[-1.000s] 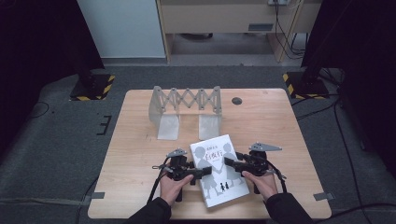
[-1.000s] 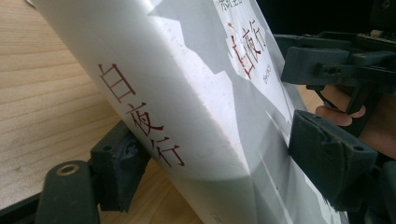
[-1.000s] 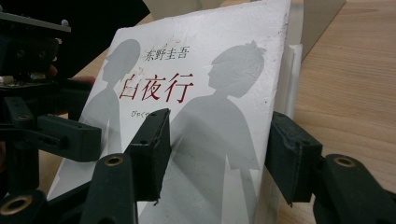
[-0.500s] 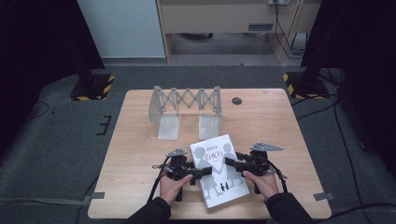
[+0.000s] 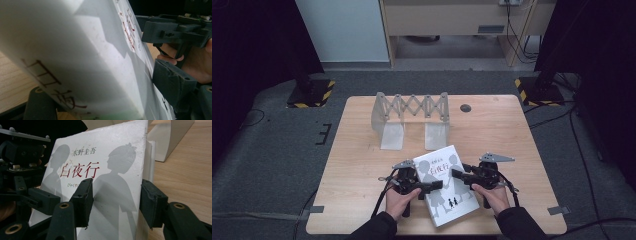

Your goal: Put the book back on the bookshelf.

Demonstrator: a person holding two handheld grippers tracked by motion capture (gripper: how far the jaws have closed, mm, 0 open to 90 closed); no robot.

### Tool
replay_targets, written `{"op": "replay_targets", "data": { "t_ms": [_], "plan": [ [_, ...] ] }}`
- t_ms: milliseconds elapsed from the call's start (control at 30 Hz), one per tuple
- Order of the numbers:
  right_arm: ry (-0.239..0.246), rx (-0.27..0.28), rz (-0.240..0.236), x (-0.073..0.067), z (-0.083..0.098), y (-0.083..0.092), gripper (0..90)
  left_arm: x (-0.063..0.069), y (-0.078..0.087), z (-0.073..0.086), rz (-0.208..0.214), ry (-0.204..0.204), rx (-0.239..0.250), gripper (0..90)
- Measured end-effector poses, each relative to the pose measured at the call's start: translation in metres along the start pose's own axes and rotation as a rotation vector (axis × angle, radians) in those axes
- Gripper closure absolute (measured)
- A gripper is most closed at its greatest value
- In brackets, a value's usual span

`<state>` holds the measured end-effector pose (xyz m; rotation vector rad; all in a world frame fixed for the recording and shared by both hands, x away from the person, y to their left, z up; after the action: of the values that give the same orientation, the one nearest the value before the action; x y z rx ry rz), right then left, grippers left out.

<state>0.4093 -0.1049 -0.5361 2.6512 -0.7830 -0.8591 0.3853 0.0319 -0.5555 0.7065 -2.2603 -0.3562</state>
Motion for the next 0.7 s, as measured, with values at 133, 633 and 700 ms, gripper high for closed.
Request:
{"op": "replay_targets", "data": {
  "t_ms": [133, 633, 700],
  "plan": [
    [-0.007, -0.002, -0.012, 0.0, 0.0, -0.001, 40.9, 0.003, 0.004, -0.004, 0.027, 0.021, 0.033, 29.7],
    [-0.034, -0.075, -0.067, 0.003, 0.012, 0.004, 36.9, 0.004, 0.005, -0.005, 0.017, 0.069, 0.05, 32.5],
    [-0.041, -0.073, -0.067, 0.003, 0.012, 0.004, 37.2, 0.004, 0.005, -0.005, 0.013, 0.074, 0.044, 32.4]
  ]
}}
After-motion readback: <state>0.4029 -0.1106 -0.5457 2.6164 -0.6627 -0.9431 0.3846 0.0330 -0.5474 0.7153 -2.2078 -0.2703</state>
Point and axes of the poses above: each handheld gripper's, and its own axes: y roughly backward along the jaws, z roughly out of its underside, x roughly to its right, the point moved 9 cm from there along -y, roughly forward along the jaws, and after that the axes turned 5 degrees about -z, right-handed, at the moved point
